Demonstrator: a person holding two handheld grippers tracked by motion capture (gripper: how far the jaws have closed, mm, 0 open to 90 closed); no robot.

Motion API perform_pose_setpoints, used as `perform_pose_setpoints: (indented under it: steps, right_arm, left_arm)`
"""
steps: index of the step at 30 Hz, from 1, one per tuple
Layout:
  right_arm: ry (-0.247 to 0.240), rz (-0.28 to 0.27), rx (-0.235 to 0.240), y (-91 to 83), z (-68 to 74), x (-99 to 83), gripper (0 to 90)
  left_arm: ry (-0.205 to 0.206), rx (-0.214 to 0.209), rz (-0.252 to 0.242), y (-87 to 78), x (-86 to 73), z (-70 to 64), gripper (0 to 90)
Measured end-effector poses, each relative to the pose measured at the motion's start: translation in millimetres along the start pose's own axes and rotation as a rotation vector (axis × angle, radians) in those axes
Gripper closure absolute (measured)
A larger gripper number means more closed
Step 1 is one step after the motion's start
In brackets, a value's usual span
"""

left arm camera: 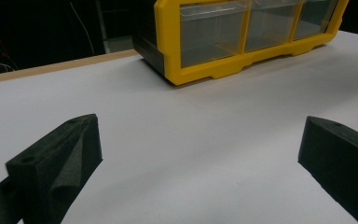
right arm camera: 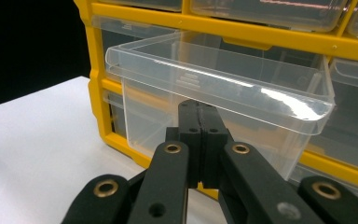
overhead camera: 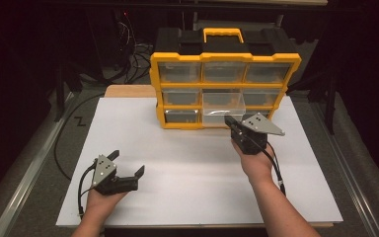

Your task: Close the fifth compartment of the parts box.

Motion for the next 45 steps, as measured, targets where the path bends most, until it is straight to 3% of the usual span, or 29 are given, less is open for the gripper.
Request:
perform_pose_setpoints:
  steps: [45]
  right_arm:
    - [-0.019,0.024,-0.038,26.1,0.9,6.8,90.0]
  left_arm:
    - [-0.011,-0.012,-0.03,-3.3,1.6,1.0,0.2]
Point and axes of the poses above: each handheld gripper's, and its own axes: y roughly forward along the jaws, x roughly out of its top, z roughly to its left, the point moved 2 cm from there along y, roughly forward along the jaws, and after that the axes turned 7 degrees about -x, right-handed, at the moved point
